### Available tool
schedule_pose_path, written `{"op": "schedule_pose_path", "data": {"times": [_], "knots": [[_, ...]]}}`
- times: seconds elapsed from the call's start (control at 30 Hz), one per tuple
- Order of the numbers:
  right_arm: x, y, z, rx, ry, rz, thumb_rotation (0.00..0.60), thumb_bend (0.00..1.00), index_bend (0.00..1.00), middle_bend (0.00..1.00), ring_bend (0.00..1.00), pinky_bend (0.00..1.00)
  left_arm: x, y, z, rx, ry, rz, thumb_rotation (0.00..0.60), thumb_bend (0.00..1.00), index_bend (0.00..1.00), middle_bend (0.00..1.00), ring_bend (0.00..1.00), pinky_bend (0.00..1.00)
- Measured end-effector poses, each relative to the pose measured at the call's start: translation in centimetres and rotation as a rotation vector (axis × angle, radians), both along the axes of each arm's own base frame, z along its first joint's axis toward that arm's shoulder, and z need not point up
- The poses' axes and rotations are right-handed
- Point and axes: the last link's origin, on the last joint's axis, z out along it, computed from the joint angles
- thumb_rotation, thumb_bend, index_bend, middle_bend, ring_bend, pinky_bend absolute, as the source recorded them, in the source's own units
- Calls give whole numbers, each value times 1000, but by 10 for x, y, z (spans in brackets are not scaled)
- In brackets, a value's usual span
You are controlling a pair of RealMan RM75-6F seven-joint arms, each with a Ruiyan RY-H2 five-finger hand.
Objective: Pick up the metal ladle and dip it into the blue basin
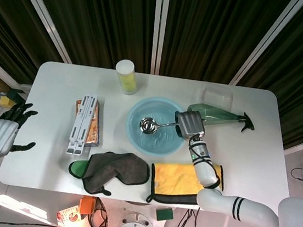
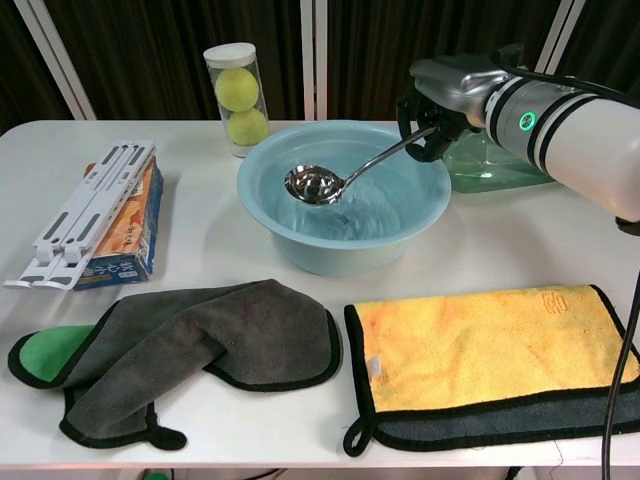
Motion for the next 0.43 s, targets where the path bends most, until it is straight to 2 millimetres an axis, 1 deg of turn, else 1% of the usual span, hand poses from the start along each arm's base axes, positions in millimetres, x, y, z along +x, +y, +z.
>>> {"op": "schedule_pose_path", "data": {"times": [0.43], "knots": [[14,-1,32,-7,46,-21,600,639,805,673,681,781,0,2,-4,-22,8,20,600,70,220,116,60,241]]}}
